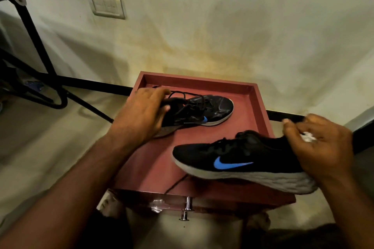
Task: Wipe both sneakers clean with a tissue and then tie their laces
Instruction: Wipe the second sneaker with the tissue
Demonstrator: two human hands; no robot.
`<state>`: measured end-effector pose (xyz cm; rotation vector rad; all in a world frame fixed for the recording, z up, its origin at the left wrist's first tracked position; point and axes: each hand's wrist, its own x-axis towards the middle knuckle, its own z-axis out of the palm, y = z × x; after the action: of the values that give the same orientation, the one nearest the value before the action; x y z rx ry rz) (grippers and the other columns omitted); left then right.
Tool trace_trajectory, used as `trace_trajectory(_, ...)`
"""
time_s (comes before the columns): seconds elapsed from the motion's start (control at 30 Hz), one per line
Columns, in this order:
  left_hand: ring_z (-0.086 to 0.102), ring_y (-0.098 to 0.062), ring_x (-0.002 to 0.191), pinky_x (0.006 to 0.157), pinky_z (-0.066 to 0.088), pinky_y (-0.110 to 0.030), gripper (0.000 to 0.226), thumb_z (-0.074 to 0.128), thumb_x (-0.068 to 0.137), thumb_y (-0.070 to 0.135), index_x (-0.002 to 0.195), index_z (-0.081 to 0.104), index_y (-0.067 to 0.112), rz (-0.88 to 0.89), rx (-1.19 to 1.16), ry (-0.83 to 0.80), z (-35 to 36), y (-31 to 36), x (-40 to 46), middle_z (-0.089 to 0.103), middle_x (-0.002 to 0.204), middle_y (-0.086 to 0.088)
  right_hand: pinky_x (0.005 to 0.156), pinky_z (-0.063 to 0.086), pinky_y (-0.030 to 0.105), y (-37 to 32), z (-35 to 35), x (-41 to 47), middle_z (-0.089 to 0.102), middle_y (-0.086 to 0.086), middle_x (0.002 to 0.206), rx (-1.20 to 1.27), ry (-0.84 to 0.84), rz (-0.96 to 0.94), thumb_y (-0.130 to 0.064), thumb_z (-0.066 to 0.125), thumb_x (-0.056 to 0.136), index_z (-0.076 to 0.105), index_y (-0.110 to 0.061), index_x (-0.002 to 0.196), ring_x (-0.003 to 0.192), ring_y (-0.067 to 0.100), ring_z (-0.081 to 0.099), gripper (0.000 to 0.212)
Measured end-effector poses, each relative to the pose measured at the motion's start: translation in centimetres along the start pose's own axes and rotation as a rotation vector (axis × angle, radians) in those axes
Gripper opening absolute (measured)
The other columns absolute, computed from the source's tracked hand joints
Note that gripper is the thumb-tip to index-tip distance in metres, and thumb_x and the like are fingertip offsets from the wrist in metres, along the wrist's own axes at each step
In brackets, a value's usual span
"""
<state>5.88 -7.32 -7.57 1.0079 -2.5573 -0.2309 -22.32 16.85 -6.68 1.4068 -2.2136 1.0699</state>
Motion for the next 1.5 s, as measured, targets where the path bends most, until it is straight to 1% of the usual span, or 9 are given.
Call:
trace_trajectory(0.13, 0.025, -0.025, 0.153, 0.127, 0.015, -0.051, 0.063, 0.061, 0.09, 0.059, 0.144, 0.05, 0.027, -0.069, 0.358, -0.284, 1.5, -0.4, -0.5, 0.039, 0.158, 0.0, 0.052, 0.03, 0.033, 0.4, -0.9, -0.2, 0.045, 0.006, 0.058, -0.159, 0.117, 0.103, -0.038, 0.054, 0.104, 0.049, -0.016, 0.059, 0.05, 0.027, 0.043, 0.051)
trace_trajectory(0.43, 0.034, -0.032, 0.144, 0.123, 0.002, -0.063, 0.072, 0.047, 0.081, 0.084, 0.11, 0.074, 0.024, -0.323, 0.595, -0.244, 0.7, 1.4, -0.7, 0.062, 0.131, -0.004, 0.068, 0.053, 0.047, 2.4, 0.0, -0.1, 0.057, 0.014, 0.069, -0.252, -0.028, 0.404, -0.093, 0.033, 0.085, 0.06, -0.011, 0.071, 0.063, 0.035, 0.056, 0.087)
trace_trajectory(0.63, 0.051, -0.029, 0.126, 0.109, 0.033, -0.048, 0.057, 0.042, 0.094, 0.07, 0.115, 0.065, 0.022, -0.213, 0.553, -0.258, 2.0, 3.2, -1.3, 0.069, 0.118, -0.005, 0.058, 0.037, 0.03, -1.7, 2.5, -1.8, 0.055, 0.003, 0.071, -0.302, -0.226, 0.123, -0.086, 0.045, 0.085, 0.056, -0.019, 0.067, 0.063, 0.021, 0.051, 0.07)
trace_trajectory(0.73, 0.063, -0.027, 0.108, 0.091, 0.048, -0.041, 0.053, 0.042, 0.1, 0.063, 0.121, 0.059, 0.016, -0.196, 0.518, -0.242, 2.6, 3.7, -0.9, 0.069, 0.112, -0.006, 0.057, 0.039, 0.027, -2.8, 4.6, -3.4, 0.051, 0.0, 0.075, -0.163, -0.298, 0.086, -0.058, 0.085, 0.069, 0.071, -0.013, 0.077, 0.064, 0.02, 0.051, 0.048)
trace_trajectory(0.87, 0.068, -0.024, 0.094, 0.066, 0.042, -0.035, 0.042, 0.045, 0.104, 0.051, 0.123, 0.056, 0.016, -0.185, 0.45, -0.241, 2.8, 3.6, -0.7, 0.067, 0.111, -0.004, 0.055, 0.024, 0.012, -3.1, 5.3, -3.8, 0.044, -0.005, 0.076, -0.091, -0.345, -0.02, -0.034, 0.098, 0.061, 0.07, -0.011, 0.076, 0.059, 0.002, 0.038, 0.039)
trace_trajectory(1.1, 0.067, -0.03, 0.088, 0.064, 0.037, -0.034, 0.039, 0.05, 0.095, 0.056, 0.112, 0.055, 0.021, 0.013, 0.337, -0.239, 1.2, 4.0, -2.2, 0.068, 0.105, -0.004, 0.063, 0.035, 0.029, -2.6, 6.5, -2.0, 0.046, 0.001, 0.08, -0.19, -0.244, 0.106, -0.035, 0.09, 0.076, 0.068, -0.005, 0.082, 0.068, 0.023, 0.051, 0.038)
trace_trajectory(1.3, 0.06, -0.016, 0.069, 0.063, 0.051, -0.032, 0.033, 0.058, 0.083, 0.065, 0.09, 0.054, 0.033, -0.002, 0.127, -0.524, -1.8, 1.7, -2.6, 0.061, 0.077, 0.01, 0.064, 0.044, 0.017, -2.5, 5.4, -2.3, 0.064, -0.004, 0.083, 0.114, -0.229, 0.149, -0.042, 0.085, 0.079, 0.071, -0.023, 0.081, 0.073, 0.013, 0.061, 0.024)
trace_trajectory(1.4, 0.066, -0.024, 0.076, 0.064, 0.052, -0.034, 0.069, 0.035, 0.077, 0.095, 0.087, 0.048, 0.028, -0.197, 0.166, -0.294, -0.5, 2.0, -3.2, 0.06, 0.078, 0.004, 0.062, 0.059, 0.037, -2.4, 5.0, -2.1, 0.065, -0.004, 0.083, 0.19, -0.233, 0.224, -0.044, 0.084, 0.08, 0.071, -0.029, 0.079, 0.067, 0.016, 0.068, 0.02)
trace_trajectory(1.5, 0.067, -0.029, 0.084, 0.063, 0.048, -0.035, 0.08, 0.036, 0.078, 0.093, 0.105, 0.046, 0.019, -0.226, 0.269, -0.164, 1.7, 4.0, -3.8, 0.056, 0.087, 0.0, 0.062, 0.061, 0.043, -2.7, 5.2, -2.4, 0.059, -0.004, 0.087, 0.176, -0.244, 0.219, -0.04, 0.086, 0.08, 0.073, -0.025, 0.086, 0.068, 0.019, 0.068, 0.02)
